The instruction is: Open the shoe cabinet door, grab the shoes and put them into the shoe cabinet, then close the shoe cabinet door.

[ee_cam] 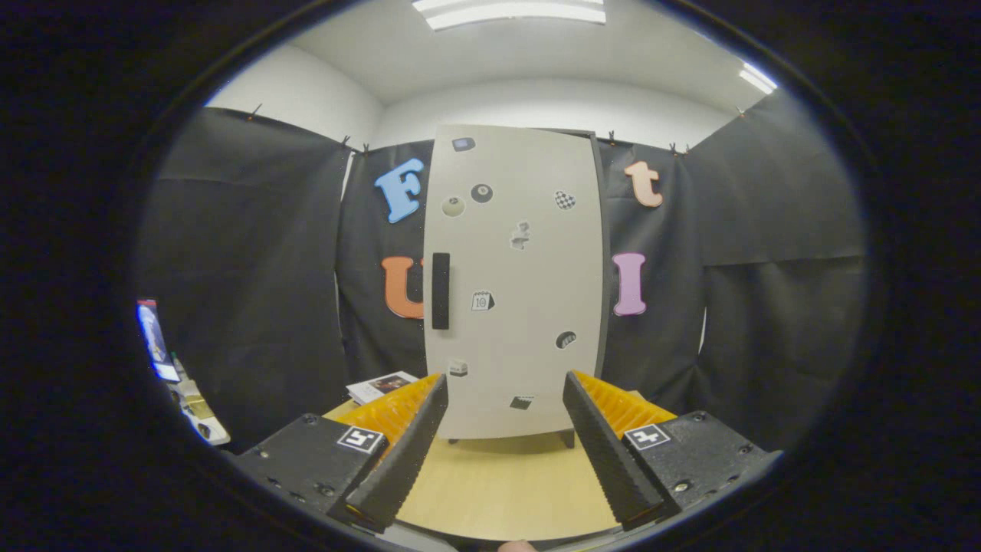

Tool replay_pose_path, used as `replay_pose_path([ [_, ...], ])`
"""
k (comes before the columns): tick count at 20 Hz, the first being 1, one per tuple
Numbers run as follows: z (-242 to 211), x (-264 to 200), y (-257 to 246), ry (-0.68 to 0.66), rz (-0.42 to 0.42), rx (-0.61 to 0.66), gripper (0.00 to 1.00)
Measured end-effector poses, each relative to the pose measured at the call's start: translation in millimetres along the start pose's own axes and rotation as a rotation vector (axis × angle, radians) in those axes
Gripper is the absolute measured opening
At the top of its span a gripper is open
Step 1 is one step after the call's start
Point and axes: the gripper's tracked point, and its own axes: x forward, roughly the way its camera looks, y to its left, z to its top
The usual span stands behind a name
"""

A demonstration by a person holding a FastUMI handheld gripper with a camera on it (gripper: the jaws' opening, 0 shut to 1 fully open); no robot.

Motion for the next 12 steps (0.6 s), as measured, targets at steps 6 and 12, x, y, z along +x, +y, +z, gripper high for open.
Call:
replay_pose_path([
  [6, -5.3, -1.5, 9.0, 0.017, 0.025, -0.028, 0.99],
  [12, -0.6, -6.5, 4.9, -0.005, -0.005, -0.04, 0.99],
])
